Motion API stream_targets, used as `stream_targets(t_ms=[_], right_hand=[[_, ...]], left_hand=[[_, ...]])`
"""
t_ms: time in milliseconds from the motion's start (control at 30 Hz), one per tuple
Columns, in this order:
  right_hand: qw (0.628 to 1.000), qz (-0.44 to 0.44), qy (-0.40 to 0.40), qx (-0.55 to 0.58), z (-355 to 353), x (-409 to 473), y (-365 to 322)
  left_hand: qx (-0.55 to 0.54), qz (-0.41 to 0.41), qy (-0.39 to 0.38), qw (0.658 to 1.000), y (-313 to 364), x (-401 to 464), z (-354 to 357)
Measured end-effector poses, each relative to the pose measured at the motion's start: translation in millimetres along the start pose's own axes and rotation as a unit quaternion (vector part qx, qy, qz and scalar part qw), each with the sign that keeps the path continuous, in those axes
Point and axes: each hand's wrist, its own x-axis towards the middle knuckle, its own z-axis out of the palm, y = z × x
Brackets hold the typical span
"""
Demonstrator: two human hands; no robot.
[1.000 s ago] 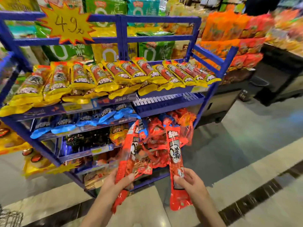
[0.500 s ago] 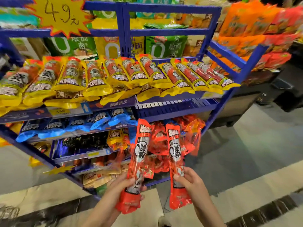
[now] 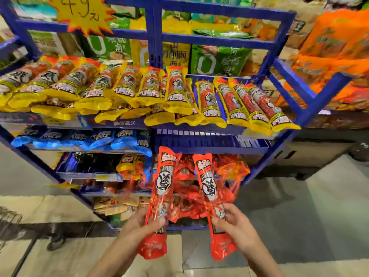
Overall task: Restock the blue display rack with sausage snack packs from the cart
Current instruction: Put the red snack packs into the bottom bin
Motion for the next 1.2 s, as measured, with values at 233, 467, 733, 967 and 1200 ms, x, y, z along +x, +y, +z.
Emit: stream_targets(t_ms=[233, 467, 733, 967, 1200], right_hand=[[0.993, 0.001, -0.089, -0.073, -40.3, 3.4, -14.8], [0.927, -0.009, -0.209, -0.310, -66.8, 3.7, -63.5], [0.773, -0.039, -0.313, -0.551, -36.8, 16.1, -114.5], [0.739, -0.078, -0.230, -0.628, -18.2, 25.1, -126.9], [0.873, -0.339, 0.083, -0.341, -14.0, -15.1, -95.8]], left_hand=[[-0.011, -0.029, -0.028, 0.999, -12.3, -1.9, 18.3], [0.090, 0.021, 0.049, 0.994, 15.1, -4.2, 18.0], [0.166, -0.021, -0.041, 0.985, 8.8, -4.5, 28.6], [0.060, -0.040, 0.017, 0.997, -8.5, -13.2, 26.2], [-0.076, -0.012, 0.039, 0.996, -4.6, -18.2, 38.5]])
